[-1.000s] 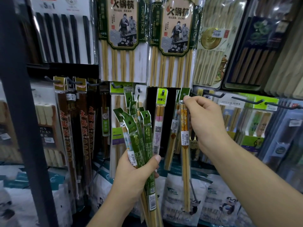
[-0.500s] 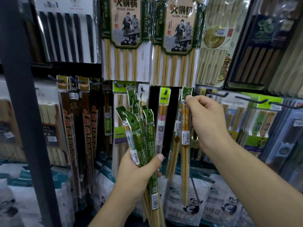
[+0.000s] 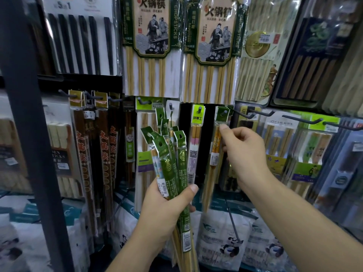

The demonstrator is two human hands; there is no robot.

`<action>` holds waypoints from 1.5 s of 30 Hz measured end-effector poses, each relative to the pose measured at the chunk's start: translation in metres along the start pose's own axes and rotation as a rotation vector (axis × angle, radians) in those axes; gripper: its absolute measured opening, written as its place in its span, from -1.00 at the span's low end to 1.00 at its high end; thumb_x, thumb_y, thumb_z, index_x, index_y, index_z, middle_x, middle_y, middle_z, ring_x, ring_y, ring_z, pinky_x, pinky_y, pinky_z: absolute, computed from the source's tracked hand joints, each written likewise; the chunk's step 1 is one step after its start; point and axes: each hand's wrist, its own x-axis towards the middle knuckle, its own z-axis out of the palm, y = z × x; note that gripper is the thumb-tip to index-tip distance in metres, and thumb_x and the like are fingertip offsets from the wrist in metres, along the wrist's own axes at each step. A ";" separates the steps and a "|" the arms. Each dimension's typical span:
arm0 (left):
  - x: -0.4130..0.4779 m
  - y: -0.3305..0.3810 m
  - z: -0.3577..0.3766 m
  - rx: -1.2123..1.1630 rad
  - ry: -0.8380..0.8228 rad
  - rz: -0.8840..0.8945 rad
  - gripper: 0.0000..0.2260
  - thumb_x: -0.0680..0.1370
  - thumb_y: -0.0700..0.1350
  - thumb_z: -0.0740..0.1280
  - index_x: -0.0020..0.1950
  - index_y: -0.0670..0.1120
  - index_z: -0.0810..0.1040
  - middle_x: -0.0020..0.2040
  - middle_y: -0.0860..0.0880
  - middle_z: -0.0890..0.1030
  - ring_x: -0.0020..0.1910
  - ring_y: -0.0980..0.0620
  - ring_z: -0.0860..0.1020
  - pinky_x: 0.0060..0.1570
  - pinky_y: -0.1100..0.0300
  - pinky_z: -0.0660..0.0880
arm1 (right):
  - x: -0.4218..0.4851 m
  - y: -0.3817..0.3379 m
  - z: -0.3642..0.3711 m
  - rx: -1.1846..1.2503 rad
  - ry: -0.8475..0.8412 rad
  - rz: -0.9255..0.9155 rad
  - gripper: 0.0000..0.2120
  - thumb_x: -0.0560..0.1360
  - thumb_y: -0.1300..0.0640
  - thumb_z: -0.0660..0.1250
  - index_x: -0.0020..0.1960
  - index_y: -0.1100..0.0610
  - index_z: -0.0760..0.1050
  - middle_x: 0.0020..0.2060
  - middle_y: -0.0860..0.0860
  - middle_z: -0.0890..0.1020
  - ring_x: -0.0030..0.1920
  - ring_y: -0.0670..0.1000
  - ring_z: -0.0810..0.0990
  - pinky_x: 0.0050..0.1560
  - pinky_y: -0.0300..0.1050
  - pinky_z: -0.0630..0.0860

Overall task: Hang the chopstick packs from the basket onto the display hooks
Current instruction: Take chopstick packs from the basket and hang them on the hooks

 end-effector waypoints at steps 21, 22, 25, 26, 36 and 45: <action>-0.001 0.004 -0.003 -0.172 -0.012 -0.037 -0.79 0.43 0.03 0.49 -0.06 -0.09 0.69 -0.22 -0.12 0.68 -0.28 -0.08 0.66 -0.31 0.09 0.62 | -0.026 -0.012 -0.008 0.175 -0.194 -0.072 -0.90 0.56 0.09 0.44 0.06 -0.01 0.57 -0.35 -0.17 0.60 -0.35 -0.21 0.52 -0.31 -0.33 0.47; -0.001 0.003 -0.003 -0.178 -0.017 -0.038 -0.78 0.44 0.02 0.48 -0.04 -0.11 0.69 -0.24 -0.12 0.67 -0.28 -0.09 0.65 -0.31 0.08 0.62 | -0.023 -0.014 -0.009 0.183 -0.170 -0.065 -0.92 0.56 0.08 0.44 0.04 -0.01 0.59 -0.35 -0.17 0.58 -0.34 -0.20 0.51 -0.28 -0.30 0.47; -0.001 0.004 -0.004 -0.158 -0.031 -0.043 -0.73 0.45 0.02 0.47 0.03 -0.13 0.66 -0.27 -0.14 0.64 -0.31 -0.11 0.63 -0.29 0.08 0.62 | -0.014 -0.018 -0.012 0.182 -0.119 -0.036 -0.95 0.59 0.05 0.41 -0.05 -0.01 0.62 -0.42 -0.22 0.50 -0.34 -0.15 0.45 -0.23 -0.19 0.43; -0.002 0.003 -0.004 -0.146 -0.034 -0.044 -0.70 0.45 0.03 0.47 0.05 -0.15 0.64 -0.28 -0.16 0.64 -0.32 -0.12 0.62 -0.29 0.09 0.62 | -0.013 -0.018 -0.012 0.175 -0.111 -0.025 -0.91 0.60 0.04 0.40 -0.07 -0.01 0.62 -0.45 -0.22 0.48 -0.35 -0.13 0.43 -0.22 -0.15 0.42; -0.003 0.000 -0.004 -0.101 -0.043 -0.042 -0.63 0.42 0.05 0.48 0.07 -0.19 0.62 -0.27 -0.19 0.63 -0.30 -0.15 0.63 -0.26 0.08 0.62 | -0.012 -0.018 -0.012 0.124 -0.087 0.023 -0.77 0.61 -0.02 0.38 -0.18 0.05 0.61 -0.47 -0.09 0.38 -0.42 -0.09 0.33 -0.38 -0.24 0.37; -0.002 -0.001 -0.001 -0.107 -0.049 -0.044 -0.69 0.39 0.05 0.50 0.03 -0.11 0.67 -0.24 -0.17 0.63 -0.27 -0.11 0.64 -0.26 0.08 0.63 | -0.008 -0.021 -0.012 0.103 -0.081 -0.008 -0.74 0.61 -0.02 0.37 -0.20 0.08 0.59 -0.46 -0.07 0.37 -0.43 -0.09 0.33 -0.37 -0.31 0.37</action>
